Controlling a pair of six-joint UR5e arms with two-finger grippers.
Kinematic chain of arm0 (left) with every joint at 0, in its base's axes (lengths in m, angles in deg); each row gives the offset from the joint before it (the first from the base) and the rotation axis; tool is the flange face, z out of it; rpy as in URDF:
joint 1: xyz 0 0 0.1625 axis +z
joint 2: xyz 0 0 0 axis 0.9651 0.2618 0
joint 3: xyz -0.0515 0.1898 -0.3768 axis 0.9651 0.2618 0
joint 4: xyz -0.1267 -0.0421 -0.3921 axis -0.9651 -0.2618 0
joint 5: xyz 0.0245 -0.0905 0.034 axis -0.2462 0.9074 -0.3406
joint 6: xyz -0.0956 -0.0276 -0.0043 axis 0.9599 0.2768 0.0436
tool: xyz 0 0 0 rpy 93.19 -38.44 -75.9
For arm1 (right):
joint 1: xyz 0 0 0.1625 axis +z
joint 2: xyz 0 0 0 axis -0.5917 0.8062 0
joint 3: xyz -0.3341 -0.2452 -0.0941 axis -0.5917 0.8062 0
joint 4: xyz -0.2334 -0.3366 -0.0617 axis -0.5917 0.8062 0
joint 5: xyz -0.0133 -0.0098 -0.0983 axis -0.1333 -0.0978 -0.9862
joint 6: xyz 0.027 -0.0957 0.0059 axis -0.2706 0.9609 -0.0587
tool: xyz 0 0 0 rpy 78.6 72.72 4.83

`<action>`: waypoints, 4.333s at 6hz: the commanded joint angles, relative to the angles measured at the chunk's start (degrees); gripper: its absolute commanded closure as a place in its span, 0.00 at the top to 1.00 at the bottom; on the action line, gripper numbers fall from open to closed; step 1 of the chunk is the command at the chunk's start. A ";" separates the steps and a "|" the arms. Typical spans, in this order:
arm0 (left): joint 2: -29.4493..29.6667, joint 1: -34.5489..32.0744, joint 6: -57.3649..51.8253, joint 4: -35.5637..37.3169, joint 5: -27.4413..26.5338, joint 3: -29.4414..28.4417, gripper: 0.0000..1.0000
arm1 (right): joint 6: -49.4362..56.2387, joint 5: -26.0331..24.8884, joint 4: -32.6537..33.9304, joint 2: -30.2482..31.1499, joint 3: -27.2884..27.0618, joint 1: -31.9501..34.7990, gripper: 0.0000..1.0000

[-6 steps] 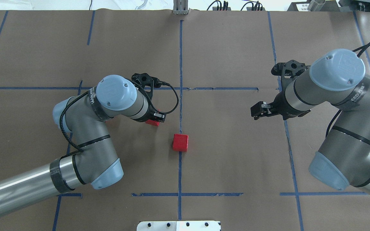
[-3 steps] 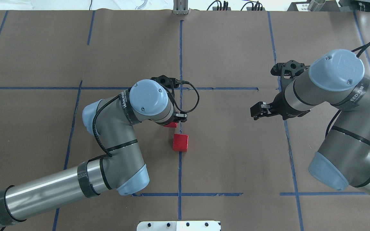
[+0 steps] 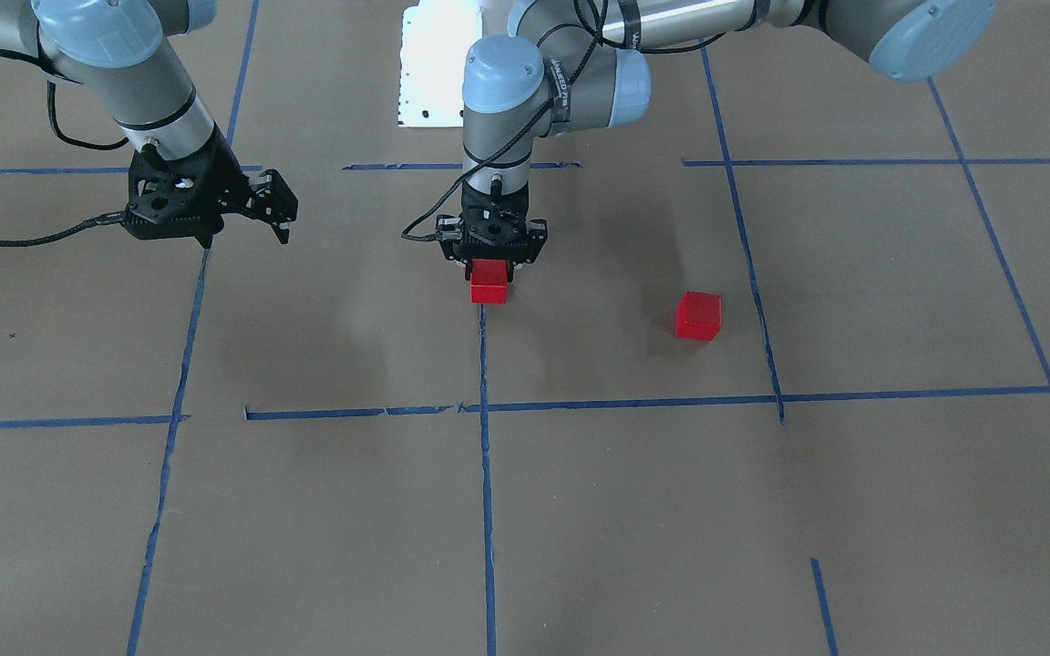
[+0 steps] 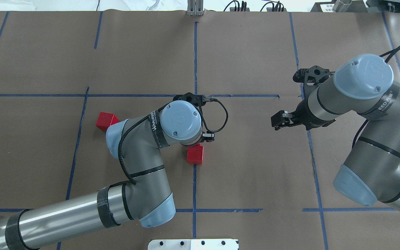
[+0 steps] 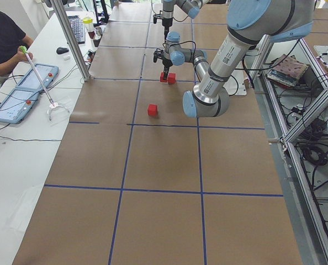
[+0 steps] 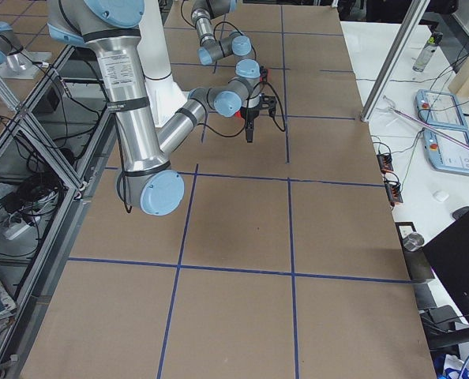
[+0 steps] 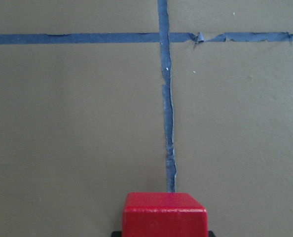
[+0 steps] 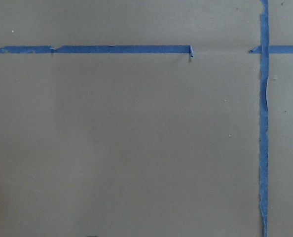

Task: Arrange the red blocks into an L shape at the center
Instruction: 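Lower the cube with the left gripper against the center cube's far side, then release the cube and move the left gripper to the last red cube, then grasp the last red cube with the left gripper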

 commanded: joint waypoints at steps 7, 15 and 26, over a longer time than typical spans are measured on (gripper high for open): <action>0.06 0.72 0.07 -0.46 -0.42 -0.50 0.24 | 0.00 0.09 0.00 0.24 0.11 0.00 0.99; -8.16 -7.96 -11.09 -2.57 -0.60 9.49 0.98 | 0.97 0.79 0.09 0.67 -0.59 0.26 0.99; -22.35 -19.68 -19.47 -2.92 24.80 7.25 0.97 | 0.53 0.88 0.09 1.03 -2.44 0.09 0.99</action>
